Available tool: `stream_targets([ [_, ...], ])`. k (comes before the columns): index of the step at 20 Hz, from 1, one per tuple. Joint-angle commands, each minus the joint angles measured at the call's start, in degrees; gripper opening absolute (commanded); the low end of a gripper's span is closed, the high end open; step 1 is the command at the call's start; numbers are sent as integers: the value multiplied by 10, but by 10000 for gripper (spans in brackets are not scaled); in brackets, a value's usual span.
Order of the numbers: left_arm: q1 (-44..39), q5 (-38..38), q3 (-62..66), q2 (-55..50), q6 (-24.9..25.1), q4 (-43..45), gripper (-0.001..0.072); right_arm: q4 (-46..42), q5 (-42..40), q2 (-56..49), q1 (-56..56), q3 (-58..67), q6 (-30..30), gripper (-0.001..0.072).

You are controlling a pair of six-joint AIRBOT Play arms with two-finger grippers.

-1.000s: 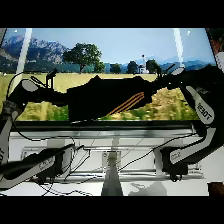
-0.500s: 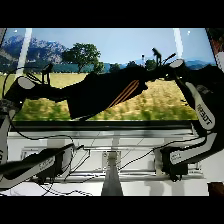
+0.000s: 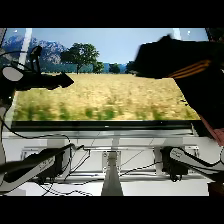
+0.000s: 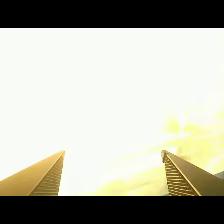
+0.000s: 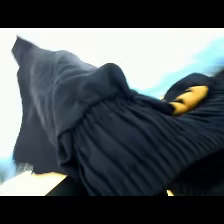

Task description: Fold the clothes and pants, and hang the long-sleeved shirts on hangers.

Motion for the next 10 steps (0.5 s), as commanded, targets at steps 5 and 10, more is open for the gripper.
stream_targets([
  [5, 1, 1, 5, 5, 0, 0, 693, -221, 208, 129, -317, 1, 247, 24],
  [10, 1, 1, 5, 5, 0, 0, 693, -229, 219, 139, -376, -1, 200, 663],
])
